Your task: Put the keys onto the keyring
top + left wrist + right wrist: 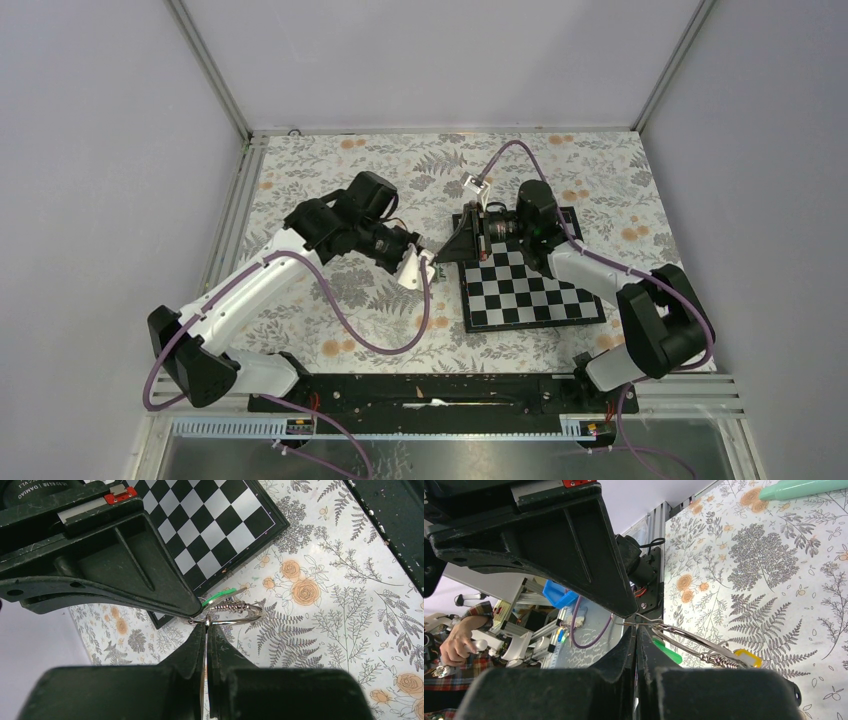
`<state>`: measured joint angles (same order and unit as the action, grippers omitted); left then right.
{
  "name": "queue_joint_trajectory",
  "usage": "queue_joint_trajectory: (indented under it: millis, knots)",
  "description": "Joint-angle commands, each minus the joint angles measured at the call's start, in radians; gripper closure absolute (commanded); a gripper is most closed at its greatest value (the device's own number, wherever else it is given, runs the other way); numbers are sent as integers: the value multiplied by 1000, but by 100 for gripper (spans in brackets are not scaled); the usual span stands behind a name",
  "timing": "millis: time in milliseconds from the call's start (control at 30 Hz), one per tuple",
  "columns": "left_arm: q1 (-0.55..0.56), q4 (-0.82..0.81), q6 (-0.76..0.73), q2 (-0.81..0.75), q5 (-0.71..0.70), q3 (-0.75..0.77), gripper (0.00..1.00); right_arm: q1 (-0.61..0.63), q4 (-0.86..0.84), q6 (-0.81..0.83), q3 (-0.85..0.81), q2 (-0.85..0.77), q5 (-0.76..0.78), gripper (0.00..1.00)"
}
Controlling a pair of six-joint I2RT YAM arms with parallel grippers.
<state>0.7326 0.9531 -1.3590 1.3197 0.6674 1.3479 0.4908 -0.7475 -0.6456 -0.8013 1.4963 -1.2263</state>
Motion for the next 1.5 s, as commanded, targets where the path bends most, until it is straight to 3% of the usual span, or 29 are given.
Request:
queue_joint_trajectory:
  millis: [0,1467]
  knots:
    - [5,-12,-27,7,10,29,100,7,-59,-24,-40,13,-39,100]
    - [10,-34,12,14,0,47,100,23,-55,-30,-45,49,-40,100]
